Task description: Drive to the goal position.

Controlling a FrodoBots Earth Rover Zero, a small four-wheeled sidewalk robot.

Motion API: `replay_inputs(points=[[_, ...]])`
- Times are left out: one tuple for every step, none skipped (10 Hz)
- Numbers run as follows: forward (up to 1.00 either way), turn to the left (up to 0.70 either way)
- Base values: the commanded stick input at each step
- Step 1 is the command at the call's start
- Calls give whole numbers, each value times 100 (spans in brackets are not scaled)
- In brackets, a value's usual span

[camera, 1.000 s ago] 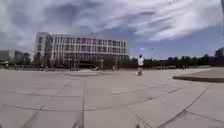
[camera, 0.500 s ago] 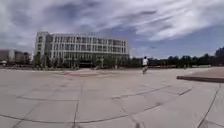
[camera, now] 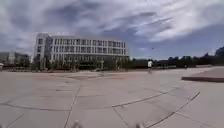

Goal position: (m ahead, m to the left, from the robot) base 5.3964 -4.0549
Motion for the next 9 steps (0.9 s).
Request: replay_inputs(points=[[70, 0], [70, 0], [70, -2], [70, -6], [70, -14], [70, -14], [70, -14], [70, -14], [70, -14]])
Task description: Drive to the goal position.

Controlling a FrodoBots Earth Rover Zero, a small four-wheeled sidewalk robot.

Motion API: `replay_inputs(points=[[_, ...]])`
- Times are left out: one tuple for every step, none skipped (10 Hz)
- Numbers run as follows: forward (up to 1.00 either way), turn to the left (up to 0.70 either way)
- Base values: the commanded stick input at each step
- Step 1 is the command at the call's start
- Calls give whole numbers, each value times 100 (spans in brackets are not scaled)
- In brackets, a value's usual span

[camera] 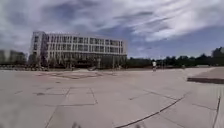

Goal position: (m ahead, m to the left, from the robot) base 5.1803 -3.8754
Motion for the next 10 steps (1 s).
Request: replay_inputs(points=[[70, -14], [70, -14], [70, -14], [70, -14], [70, -14], [70, -14], [70, -14], [70, -14], [70, -14], [70, -14]])
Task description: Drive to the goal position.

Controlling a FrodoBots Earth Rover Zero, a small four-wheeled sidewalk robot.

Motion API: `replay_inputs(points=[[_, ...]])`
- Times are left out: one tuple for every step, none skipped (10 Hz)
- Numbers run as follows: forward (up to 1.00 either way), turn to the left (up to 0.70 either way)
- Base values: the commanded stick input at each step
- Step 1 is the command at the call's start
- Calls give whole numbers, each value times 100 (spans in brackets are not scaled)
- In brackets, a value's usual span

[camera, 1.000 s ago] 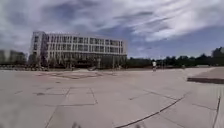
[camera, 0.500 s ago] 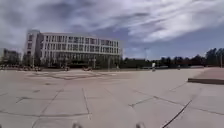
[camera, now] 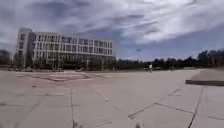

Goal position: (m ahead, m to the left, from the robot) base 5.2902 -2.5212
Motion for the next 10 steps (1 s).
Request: replay_inputs(points=[[70, -14], [70, -14], [70, -14], [70, -14], [70, -14], [70, -14], [70, -14], [70, -14], [70, -14], [70, -13]])
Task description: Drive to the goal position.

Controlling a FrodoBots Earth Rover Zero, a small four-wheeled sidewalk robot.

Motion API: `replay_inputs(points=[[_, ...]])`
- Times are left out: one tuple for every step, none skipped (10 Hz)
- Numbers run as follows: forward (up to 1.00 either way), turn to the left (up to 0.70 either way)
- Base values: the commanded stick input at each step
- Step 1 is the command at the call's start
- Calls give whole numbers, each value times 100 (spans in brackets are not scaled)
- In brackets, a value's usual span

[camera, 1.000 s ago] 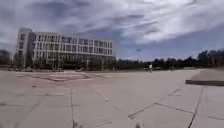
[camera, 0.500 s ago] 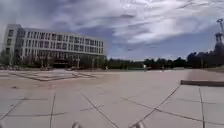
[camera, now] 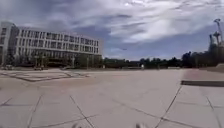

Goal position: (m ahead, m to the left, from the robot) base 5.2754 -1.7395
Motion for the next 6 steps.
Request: replay_inputs(points=[[70, -10], [70, -5], [70, 0], [70, 0], [70, 0], [70, 0]])
